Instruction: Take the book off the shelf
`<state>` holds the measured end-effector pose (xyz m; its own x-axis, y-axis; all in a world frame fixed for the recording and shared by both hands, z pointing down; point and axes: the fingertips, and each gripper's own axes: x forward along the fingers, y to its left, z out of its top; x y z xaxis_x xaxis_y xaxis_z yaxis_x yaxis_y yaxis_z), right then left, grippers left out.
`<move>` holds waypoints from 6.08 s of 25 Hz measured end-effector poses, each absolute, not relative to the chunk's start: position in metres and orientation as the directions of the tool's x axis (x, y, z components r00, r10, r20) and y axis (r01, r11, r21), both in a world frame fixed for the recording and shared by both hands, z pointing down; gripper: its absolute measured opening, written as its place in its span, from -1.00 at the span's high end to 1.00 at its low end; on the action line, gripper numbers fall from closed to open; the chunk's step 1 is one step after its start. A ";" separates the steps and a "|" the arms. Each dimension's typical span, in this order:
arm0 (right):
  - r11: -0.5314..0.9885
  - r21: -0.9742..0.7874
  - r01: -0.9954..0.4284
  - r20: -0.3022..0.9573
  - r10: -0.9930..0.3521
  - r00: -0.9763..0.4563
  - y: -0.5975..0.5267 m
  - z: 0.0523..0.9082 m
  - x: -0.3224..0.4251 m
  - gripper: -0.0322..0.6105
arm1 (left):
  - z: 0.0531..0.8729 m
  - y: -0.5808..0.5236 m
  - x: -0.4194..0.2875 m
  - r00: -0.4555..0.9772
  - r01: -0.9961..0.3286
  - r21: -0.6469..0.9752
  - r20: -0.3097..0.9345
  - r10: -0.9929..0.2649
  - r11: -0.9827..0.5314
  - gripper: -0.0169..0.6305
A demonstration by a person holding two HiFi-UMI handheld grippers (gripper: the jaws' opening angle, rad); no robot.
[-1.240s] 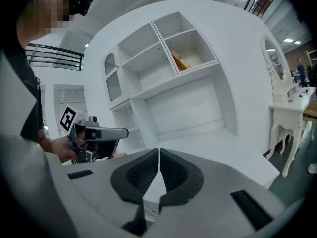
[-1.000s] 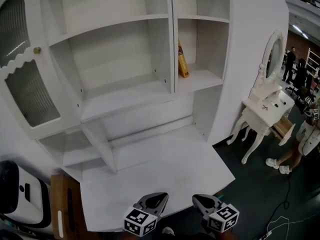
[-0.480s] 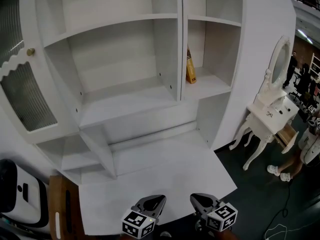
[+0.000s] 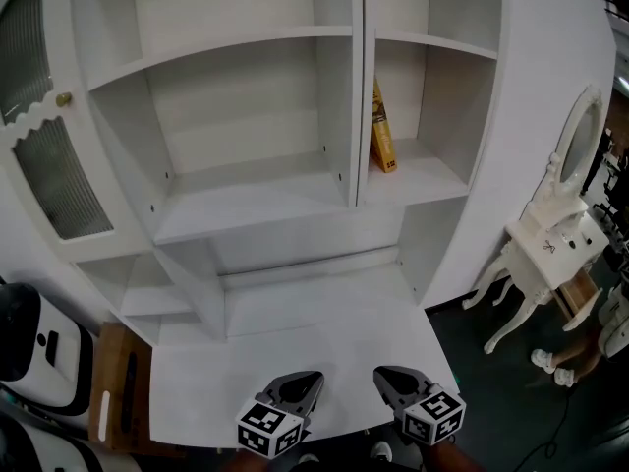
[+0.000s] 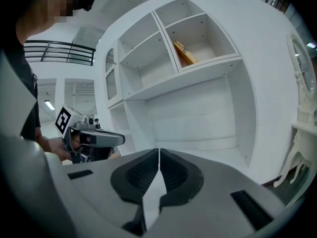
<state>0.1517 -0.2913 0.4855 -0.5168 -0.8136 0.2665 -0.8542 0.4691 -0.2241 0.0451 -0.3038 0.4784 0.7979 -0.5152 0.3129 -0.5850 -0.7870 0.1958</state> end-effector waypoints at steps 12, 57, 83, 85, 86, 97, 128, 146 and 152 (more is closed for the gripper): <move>0.537 -0.030 -0.843 0.157 -0.831 -0.534 -0.348 0.415 0.211 0.80 | 0.455 -0.326 0.078 0.713 -0.686 0.123 0.313 -0.628 -0.717 0.91; 0.270 0.404 -0.874 0.070 -0.962 -0.265 -0.648 0.148 0.219 0.19 | 0.471 -0.300 0.029 0.585 -0.800 0.124 0.377 -0.718 -0.587 0.91; 0.157 0.385 -0.909 -0.030 -0.983 -0.182 -0.597 0.136 0.258 0.41 | 0.471 -0.301 0.024 0.635 -0.763 0.145 0.354 -0.687 -0.630 0.91; 0.160 0.389 -0.907 -0.036 -0.981 -0.188 -0.586 0.136 0.259 0.41 | 0.471 -0.303 0.028 0.644 -0.754 0.144 0.354 -0.678 -0.641 0.91; 0.160 0.395 -0.905 -0.042 -0.981 -0.191 -0.580 0.136 0.260 0.41 | 0.471 -0.304 0.030 0.649 -0.749 0.143 0.354 -0.673 -0.647 0.91; 0.192 0.416 -0.889 -0.148 -0.950 -0.275 -0.493 0.122 0.268 0.41 | 0.473 -0.312 0.043 0.671 -0.716 0.086 0.363 -0.647 -0.693 0.91; 0.595 -0.163 -0.787 0.108 -0.782 -0.613 -0.320 0.357 0.219 0.41 | 0.503 -0.312 0.037 0.677 -0.716 0.135 0.376 -0.633 -0.685 0.91; 0.325 -0.802 -0.501 0.358 -0.410 -0.839 -0.350 0.605 0.174 0.41 | 0.565 -0.295 -0.009 0.573 -0.800 0.174 0.504 -0.647 -0.574 0.91; 0.170 -0.891 -0.422 0.369 -0.271 -0.889 -0.356 0.667 0.153 0.41 | 0.574 -0.290 -0.011 0.559 -0.813 0.191 0.521 -0.645 -0.550 0.91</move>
<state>0.1532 -0.3559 0.6670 -0.8889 -0.2711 0.3692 -0.4217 0.1696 -0.8908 -0.0112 -0.2904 0.5740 0.5589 -0.6447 0.5215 -0.8130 -0.5500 0.1914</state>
